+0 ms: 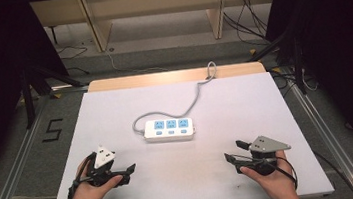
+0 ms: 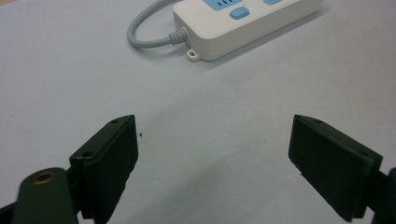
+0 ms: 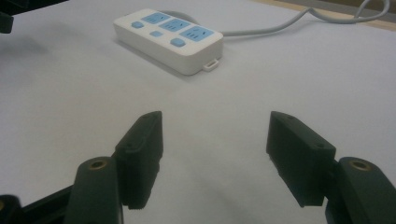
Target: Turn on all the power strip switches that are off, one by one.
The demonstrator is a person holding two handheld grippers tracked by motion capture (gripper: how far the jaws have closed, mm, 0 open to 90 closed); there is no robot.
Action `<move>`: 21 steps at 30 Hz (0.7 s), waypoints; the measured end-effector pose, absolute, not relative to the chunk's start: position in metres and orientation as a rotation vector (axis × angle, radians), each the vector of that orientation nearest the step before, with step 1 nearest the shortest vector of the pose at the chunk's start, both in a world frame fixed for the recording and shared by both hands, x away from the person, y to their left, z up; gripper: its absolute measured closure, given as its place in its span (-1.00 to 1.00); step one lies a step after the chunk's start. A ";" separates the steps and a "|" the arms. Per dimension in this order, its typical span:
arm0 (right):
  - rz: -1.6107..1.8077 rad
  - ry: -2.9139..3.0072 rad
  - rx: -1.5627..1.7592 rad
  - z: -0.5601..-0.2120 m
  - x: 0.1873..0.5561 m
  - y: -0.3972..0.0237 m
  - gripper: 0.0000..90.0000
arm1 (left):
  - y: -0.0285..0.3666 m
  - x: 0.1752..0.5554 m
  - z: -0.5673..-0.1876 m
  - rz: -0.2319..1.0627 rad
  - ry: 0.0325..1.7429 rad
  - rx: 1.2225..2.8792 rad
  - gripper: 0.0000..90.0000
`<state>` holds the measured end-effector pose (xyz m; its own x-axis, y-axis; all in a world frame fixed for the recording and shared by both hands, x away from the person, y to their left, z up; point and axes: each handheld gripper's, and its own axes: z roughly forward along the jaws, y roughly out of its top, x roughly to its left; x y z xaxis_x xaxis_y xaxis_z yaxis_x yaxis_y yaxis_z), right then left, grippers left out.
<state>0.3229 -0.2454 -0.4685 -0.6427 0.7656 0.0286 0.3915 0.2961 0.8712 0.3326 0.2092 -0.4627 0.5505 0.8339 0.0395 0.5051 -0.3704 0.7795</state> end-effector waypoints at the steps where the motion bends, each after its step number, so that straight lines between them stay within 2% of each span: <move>1: 1.290 2.177 1.040 -0.469 0.323 -0.245 -0.17 | 0.209 0.333 -0.463 0.570 1.077 2.042 -0.65; 6: 1.285 2.178 1.038 -0.468 0.323 -0.245 -0.17 | 0.211 0.333 -0.462 0.572 1.091 2.034 -0.61; 8: 1.284 2.178 1.040 -0.469 0.323 -0.244 -0.17 | 0.212 0.333 -0.461 0.577 1.105 2.025 -0.50; 10: 1.285 2.178 1.040 -0.469 0.323 -0.244 -0.17 | 0.213 0.334 -0.459 0.596 1.120 2.021 -0.28; 14: 1.285 2.182 1.041 -0.469 0.323 -0.243 -0.17 | 0.212 0.333 -0.456 0.643 1.124 2.003 0.38; 16: 1.285 2.182 1.041 -0.469 0.323 -0.243 -0.17 | 0.212 0.334 -0.454 0.656 1.125 2.000 0.64; 19: 1.285 2.184 1.037 -0.469 0.323 -0.243 -0.17 | 0.214 0.336 -0.453 0.650 1.119 1.997 0.93; 21: 1.285 2.189 1.035 -0.470 0.323 -0.243 -0.17 | 0.215 0.337 -0.452 0.626 1.107 1.983 0.98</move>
<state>0.3231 -0.2433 -0.4695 -0.6474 0.7616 0.0287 0.3964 0.3043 0.8662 0.3374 0.2147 -0.4516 0.5026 0.8631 0.0492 0.4873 -0.3299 0.8086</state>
